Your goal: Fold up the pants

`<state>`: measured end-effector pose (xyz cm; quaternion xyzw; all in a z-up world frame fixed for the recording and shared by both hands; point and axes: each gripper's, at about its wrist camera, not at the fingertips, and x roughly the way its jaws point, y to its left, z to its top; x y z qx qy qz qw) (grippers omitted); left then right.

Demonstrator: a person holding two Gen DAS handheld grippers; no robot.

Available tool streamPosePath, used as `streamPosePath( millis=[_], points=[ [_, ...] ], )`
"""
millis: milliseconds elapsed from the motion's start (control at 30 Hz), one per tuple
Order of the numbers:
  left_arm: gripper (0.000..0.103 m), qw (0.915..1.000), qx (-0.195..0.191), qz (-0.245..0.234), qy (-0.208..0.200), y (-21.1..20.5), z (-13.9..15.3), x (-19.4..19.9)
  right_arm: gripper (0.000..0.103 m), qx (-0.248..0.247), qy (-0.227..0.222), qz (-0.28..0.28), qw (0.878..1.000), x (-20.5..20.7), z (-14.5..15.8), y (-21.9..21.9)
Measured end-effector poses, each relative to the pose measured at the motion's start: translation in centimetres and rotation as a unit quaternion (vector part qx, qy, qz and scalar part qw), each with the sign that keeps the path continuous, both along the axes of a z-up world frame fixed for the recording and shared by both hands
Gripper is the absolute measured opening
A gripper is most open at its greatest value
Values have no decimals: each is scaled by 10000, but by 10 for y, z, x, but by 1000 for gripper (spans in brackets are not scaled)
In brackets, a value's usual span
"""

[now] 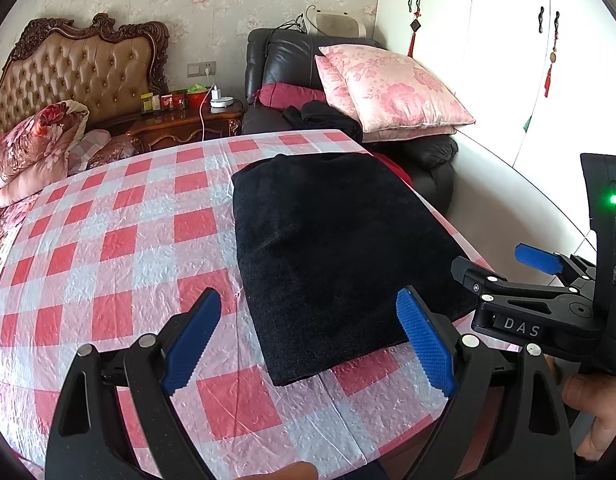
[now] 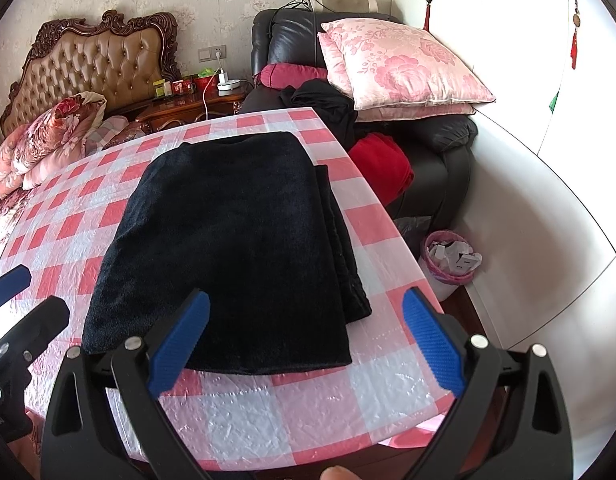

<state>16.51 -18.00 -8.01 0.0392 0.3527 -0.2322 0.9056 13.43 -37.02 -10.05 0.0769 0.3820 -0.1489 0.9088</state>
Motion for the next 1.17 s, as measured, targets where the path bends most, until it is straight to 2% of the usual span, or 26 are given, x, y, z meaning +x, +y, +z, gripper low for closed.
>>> streamPosePath(
  millis=[767,867,967,1100,1167],
  points=[
    [87,9999,-118,62,-68,-2,0,3,97,24,-19,-57,10000,-4,4,-5],
    [87,9999,-125,-37,-45,-8,-2,9,97,14,-5,-118,9999,-6,4,-7],
    [87,9987,-353,-296,200,-9,-4,15,97,-38,33,-186,9998,-8,3,-6],
    [87,9982,-512,-234,226,15,2,18,97,-77,-15,-259,9996,-8,9,-2],
    [87,9977,-655,141,-128,57,15,16,99,-82,-91,-294,9995,-10,12,0]
  ],
)
